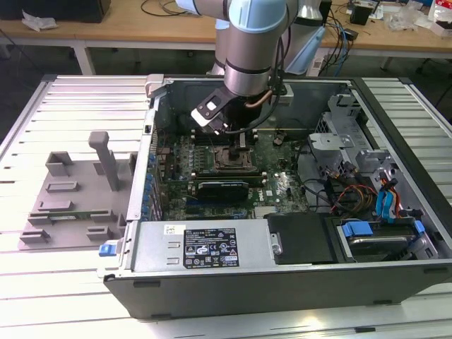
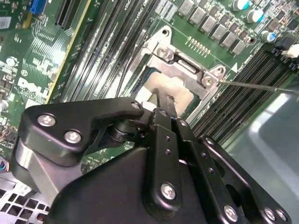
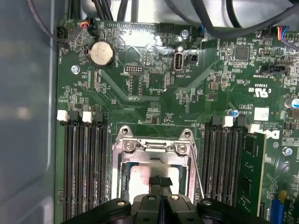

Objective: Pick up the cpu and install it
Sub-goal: 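Close the cpu cover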

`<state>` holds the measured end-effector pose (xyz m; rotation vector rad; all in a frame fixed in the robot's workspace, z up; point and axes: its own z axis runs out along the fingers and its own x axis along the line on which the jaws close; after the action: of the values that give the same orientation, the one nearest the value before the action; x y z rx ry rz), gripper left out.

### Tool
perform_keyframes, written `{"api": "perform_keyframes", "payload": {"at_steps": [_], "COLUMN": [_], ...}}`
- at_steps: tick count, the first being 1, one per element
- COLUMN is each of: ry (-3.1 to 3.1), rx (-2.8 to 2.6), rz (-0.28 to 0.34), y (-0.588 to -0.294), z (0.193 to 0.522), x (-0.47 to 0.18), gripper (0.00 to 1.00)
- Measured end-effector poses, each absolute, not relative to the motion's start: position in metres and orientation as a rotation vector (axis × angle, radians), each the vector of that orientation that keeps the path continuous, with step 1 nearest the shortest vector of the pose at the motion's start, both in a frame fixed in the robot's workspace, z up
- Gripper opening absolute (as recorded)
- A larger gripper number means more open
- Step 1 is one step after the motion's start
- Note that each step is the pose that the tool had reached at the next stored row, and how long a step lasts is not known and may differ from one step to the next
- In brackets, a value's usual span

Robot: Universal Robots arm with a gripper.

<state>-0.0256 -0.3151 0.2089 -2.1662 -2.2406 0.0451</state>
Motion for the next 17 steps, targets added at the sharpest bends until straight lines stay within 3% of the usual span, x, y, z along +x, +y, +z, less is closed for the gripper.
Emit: {"api": "perform_keyframes", "payload": {"at_steps": [17], "ry": [-2.24], "rx": [-2.165], "rz": [0.047], "y": [-0.315], "z": [0.249], "x": [-0.022], "gripper": [0.11]}}
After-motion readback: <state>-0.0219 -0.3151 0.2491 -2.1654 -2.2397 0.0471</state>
